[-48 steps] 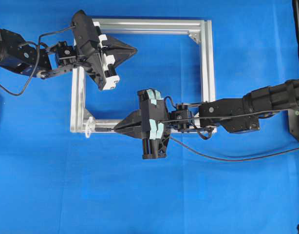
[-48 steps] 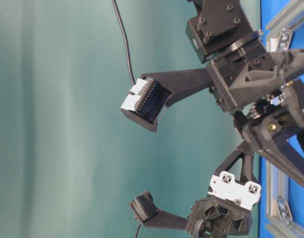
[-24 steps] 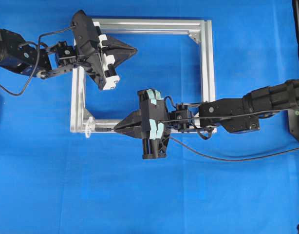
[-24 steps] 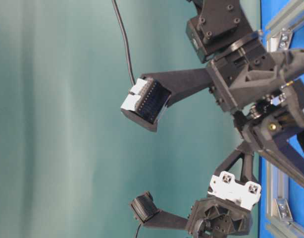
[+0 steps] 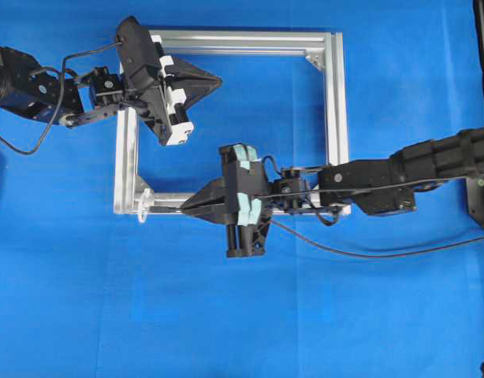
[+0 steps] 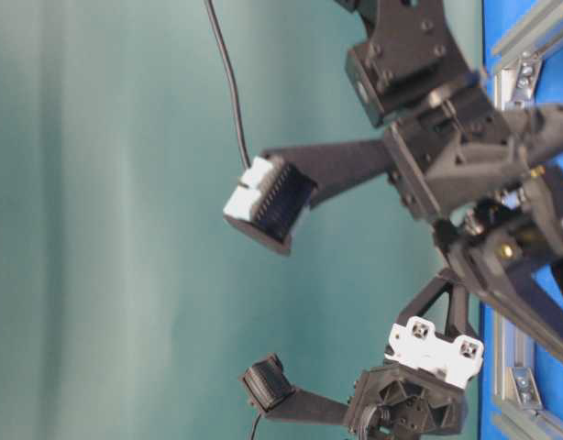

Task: Insert the wire through the string loop located on the left side.
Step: 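Push the USB plug through the white zip-tie loop with the right gripper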

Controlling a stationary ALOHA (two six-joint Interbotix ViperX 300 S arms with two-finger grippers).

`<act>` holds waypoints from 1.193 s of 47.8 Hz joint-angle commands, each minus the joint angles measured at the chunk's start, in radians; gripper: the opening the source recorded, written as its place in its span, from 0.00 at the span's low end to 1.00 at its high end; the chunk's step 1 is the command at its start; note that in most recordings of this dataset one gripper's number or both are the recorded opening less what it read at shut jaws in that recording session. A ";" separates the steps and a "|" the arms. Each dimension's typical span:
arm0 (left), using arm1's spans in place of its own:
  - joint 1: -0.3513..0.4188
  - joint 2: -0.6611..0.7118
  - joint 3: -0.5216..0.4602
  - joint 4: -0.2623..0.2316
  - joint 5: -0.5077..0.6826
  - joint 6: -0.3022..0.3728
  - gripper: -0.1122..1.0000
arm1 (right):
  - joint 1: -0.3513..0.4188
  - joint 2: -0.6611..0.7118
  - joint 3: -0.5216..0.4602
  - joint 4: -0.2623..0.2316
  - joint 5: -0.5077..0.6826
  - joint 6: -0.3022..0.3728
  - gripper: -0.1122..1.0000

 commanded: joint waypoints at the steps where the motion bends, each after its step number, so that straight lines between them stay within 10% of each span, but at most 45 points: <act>1: -0.002 -0.034 -0.011 0.003 -0.006 0.000 0.12 | -0.002 0.000 -0.048 0.002 0.005 0.002 0.10; 23: -0.002 -0.035 -0.008 0.003 -0.005 -0.002 0.12 | -0.015 0.095 -0.215 0.000 0.075 0.002 0.10; 57: 0.009 -0.077 0.052 0.003 -0.011 0.003 0.12 | -0.015 0.101 -0.221 0.000 0.080 0.002 0.10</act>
